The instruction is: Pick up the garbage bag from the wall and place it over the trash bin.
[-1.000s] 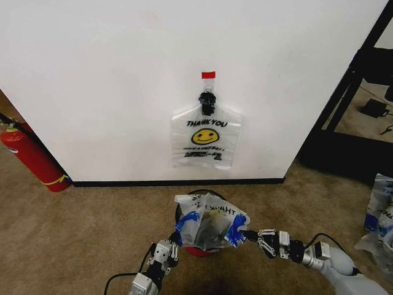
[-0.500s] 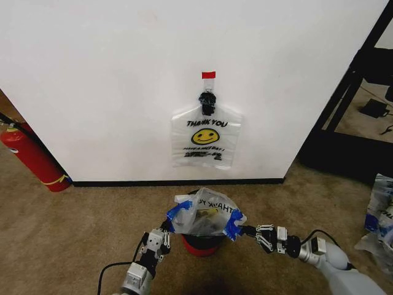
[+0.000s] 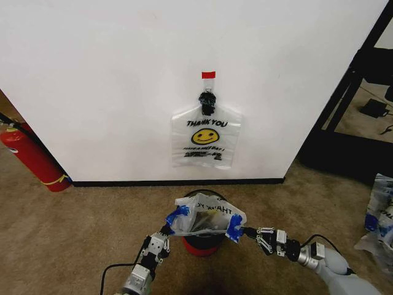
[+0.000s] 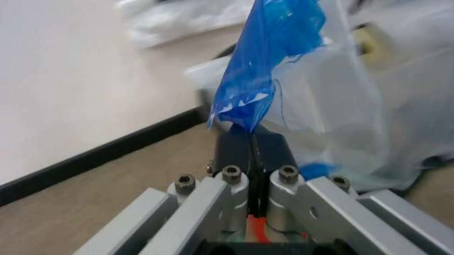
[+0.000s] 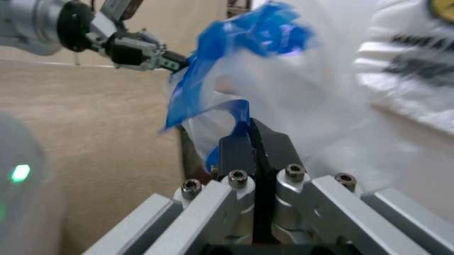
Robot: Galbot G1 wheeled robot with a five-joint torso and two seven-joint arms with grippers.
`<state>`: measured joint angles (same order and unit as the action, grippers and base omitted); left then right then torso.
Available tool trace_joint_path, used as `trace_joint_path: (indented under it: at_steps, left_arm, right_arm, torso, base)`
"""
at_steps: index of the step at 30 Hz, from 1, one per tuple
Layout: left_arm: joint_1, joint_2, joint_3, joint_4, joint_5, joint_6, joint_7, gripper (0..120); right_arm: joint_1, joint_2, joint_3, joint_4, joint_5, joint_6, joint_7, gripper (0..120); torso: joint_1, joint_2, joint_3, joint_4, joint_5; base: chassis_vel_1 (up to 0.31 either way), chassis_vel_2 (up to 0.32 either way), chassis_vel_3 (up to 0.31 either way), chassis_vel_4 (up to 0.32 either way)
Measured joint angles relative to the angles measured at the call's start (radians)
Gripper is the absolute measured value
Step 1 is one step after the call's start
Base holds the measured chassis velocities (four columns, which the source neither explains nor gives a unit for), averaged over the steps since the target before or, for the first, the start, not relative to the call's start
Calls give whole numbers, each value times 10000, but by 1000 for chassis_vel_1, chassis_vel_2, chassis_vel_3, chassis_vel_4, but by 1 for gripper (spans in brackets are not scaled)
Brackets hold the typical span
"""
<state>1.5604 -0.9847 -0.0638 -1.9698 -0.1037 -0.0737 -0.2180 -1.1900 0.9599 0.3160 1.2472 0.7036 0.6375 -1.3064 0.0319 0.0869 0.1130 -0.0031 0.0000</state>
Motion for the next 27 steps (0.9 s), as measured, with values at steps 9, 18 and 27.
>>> trace_joint_path:
  at_steps: [9, 18, 27]
  left_arm:
    - [37, 99, 105, 92, 248, -231, 461, 0]
    - [-654, -354, 124, 1038, 633, -279, 385, 0]
    - [-764, -292, -8, 1524, 1065, -345, 241, 0]
  right_arm:
    - [-301, -85, 168, -13, -57, -225, -681, 0]
    - [-50, 156, 92, -658, -298, 181, 34, 0]
    - [73, 176, 73, -924, -398, 186, 139, 0]
  torso:
    - [0, 0, -1, 0, -1]
    - [0, 0, 0, 0, 2]
    - [0, 1, -1, 1, 1]
  base:
    - [0, 0, 0, 0]
    - [0, 0, 0, 0]
    - [0, 0, 0, 0]
